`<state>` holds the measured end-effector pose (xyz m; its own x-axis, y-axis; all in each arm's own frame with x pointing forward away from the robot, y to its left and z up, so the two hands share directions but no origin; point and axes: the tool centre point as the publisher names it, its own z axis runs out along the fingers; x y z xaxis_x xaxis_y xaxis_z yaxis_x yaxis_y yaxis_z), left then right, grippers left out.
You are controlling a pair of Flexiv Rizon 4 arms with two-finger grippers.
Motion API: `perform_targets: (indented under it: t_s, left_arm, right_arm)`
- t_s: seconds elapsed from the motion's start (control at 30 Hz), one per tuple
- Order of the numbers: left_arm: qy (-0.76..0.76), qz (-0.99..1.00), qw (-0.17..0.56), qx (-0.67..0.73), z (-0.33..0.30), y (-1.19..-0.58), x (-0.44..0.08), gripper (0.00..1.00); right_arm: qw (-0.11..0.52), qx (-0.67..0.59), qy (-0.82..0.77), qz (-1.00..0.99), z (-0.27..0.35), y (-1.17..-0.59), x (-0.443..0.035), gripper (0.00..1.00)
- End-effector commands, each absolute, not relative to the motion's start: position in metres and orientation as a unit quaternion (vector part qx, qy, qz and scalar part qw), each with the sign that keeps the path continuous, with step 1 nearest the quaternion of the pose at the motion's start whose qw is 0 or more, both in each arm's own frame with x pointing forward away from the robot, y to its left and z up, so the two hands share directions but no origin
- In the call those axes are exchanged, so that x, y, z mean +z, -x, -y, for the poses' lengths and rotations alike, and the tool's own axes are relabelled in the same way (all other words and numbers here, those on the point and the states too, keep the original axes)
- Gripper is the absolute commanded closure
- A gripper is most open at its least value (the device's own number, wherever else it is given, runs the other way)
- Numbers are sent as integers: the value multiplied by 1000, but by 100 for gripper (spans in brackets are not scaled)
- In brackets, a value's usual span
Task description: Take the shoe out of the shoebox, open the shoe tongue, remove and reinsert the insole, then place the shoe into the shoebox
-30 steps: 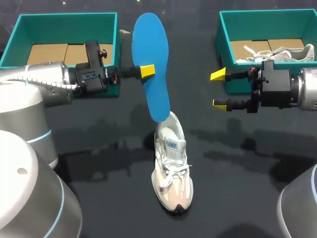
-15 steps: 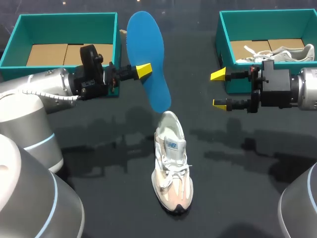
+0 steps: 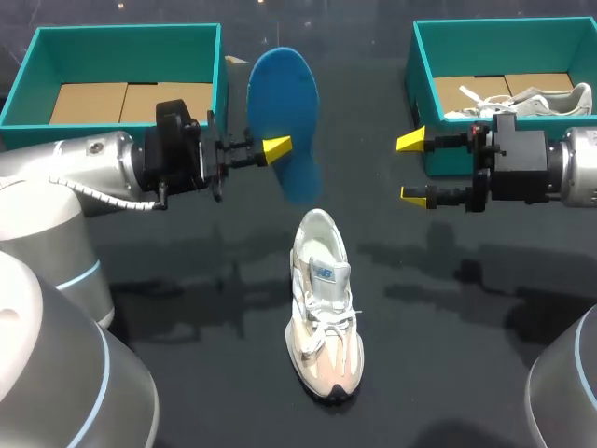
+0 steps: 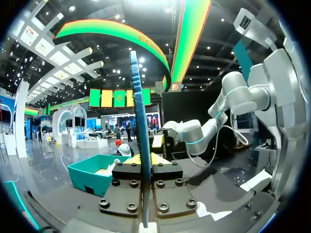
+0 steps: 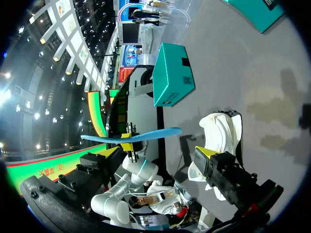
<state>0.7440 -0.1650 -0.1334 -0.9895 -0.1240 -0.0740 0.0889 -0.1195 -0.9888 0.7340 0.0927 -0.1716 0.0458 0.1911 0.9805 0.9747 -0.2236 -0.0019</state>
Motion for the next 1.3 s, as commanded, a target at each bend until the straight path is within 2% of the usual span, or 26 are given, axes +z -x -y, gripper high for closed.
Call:
perform_targets:
  t_s: [0.03, 0.27, 0.73, 0.9, 0.93, 1.3]
  left_arm:
    - [-134, -652, 233, -709, 161, -743, -137, 100]
    - [-191, -635, 310, -682, 160, -750, -136, 100]
    - [-185, -637, 312, -680, 160, -753, -135, 100]
    - [-255, -622, 358, -647, 166, -752, -146, 100]
    - [-271, -616, 347, -653, 167, -752, -148, 100]
    - [-427, -562, 473, -528, 169, -752, -158, 100]
  right_arm:
    - [394, -494, 607, 481, -94, -734, -172, 0]
    - [394, -494, 607, 481, -94, -734, -172, 0]
    - [394, -494, 607, 481, -94, -734, -172, 0]
    - [394, -494, 607, 481, -94, -734, -172, 0]
    - [394, -494, 607, 481, -94, -734, -172, 0]
    - [394, -494, 607, 481, -94, -734, -172, 0]
